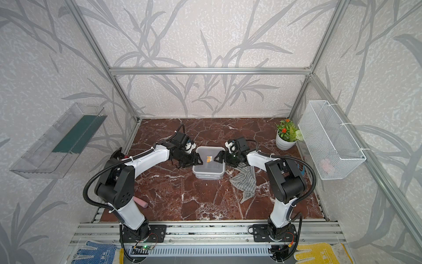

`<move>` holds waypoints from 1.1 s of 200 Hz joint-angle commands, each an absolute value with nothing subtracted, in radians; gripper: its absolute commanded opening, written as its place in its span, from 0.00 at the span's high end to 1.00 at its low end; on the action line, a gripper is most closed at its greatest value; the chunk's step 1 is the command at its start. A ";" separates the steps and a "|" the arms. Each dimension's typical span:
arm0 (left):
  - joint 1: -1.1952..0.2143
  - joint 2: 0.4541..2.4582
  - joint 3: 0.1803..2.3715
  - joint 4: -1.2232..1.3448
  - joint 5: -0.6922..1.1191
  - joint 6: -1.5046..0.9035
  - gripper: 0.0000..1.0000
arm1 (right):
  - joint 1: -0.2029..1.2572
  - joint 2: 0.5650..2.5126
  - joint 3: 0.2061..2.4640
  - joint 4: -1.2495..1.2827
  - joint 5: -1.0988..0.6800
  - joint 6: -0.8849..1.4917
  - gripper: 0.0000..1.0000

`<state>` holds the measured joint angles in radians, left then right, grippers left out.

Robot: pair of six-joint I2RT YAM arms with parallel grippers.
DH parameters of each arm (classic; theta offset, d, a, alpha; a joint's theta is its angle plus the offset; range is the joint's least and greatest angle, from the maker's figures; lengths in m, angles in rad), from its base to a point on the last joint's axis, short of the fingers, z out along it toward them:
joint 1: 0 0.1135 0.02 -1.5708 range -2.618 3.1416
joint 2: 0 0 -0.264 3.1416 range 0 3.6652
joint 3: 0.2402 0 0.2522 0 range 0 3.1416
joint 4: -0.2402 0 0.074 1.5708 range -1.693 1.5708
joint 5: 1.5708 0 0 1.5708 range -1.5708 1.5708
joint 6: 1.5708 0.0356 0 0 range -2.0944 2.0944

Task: Wipe the insides of the lunch boxes
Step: Adjust the lunch box at the center of the board, then open the fastener of the lunch box.

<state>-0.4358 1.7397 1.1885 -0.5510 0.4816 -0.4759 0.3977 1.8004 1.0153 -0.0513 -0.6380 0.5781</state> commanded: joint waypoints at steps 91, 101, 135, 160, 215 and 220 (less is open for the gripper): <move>-0.468 1.720 1.145 -0.635 0.399 -0.563 0.39 | 0.350 1.735 0.901 0.115 -0.831 0.666 0.19; -0.470 1.724 1.151 -0.637 0.397 -0.567 0.39 | 0.347 1.732 0.884 0.136 -0.840 0.677 0.18; -0.475 1.732 1.159 -0.648 0.387 -0.565 0.39 | 0.331 1.727 0.811 0.268 -0.863 0.744 0.18; -0.475 1.742 1.155 -0.649 0.383 -0.568 0.39 | 0.327 1.741 0.785 0.380 -0.881 0.797 0.24; -0.477 1.757 1.158 -0.648 0.382 -0.569 0.39 | 0.315 1.771 0.726 0.548 -0.892 0.883 0.39; -0.477 1.759 1.158 -0.647 0.382 -0.568 0.39 | 0.315 1.776 0.723 0.562 -0.894 0.890 0.39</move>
